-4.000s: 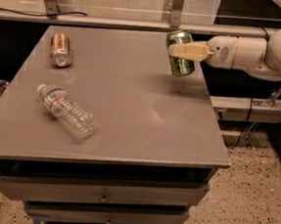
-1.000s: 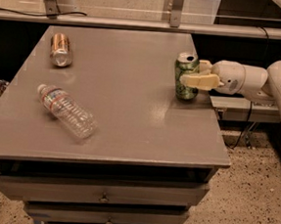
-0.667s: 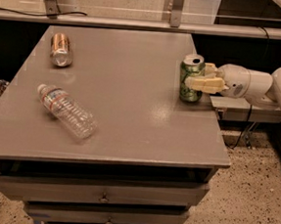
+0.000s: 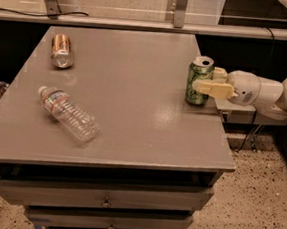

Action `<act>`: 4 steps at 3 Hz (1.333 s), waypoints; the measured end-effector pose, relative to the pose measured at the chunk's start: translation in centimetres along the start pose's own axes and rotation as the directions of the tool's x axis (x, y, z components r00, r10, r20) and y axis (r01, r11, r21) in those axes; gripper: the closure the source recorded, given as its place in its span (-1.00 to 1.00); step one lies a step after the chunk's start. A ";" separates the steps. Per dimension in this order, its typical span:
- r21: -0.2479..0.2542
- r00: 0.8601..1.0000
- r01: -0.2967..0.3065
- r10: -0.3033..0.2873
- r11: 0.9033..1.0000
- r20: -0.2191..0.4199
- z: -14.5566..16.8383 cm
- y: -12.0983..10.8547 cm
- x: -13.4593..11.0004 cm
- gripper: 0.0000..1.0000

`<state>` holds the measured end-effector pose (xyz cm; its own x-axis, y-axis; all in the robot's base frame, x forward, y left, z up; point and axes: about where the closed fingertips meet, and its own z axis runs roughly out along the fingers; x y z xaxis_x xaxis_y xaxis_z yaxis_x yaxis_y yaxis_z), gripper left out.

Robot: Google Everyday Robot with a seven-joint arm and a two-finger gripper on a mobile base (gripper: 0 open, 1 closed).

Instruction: Place green can upright

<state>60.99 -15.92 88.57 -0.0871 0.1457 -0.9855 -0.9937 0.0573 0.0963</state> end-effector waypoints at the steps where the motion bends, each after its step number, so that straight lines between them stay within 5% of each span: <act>1: 0.011 1.000 -0.008 0.008 1.000 0.004 -0.3 0.3 0.2 -1.00; 2: 0.016 1.000 -0.012 0.012 1.000 -0.001 -0.5 0.4 0.2 -1.00; 3: 0.087 0.998 0.042 -0.039 0.995 -0.040 -1.9 0.1 -3.3 -1.00; 4: 0.173 0.980 0.182 -0.165 0.968 -0.109 -4.7 1.0 -10.9 -1.00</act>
Offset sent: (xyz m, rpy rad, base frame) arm -0.0098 -0.0139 -0.0045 -0.0118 0.0247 -0.0315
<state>60.58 -22.08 98.75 0.0710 0.0254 -0.9972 -0.9654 0.2533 -0.0623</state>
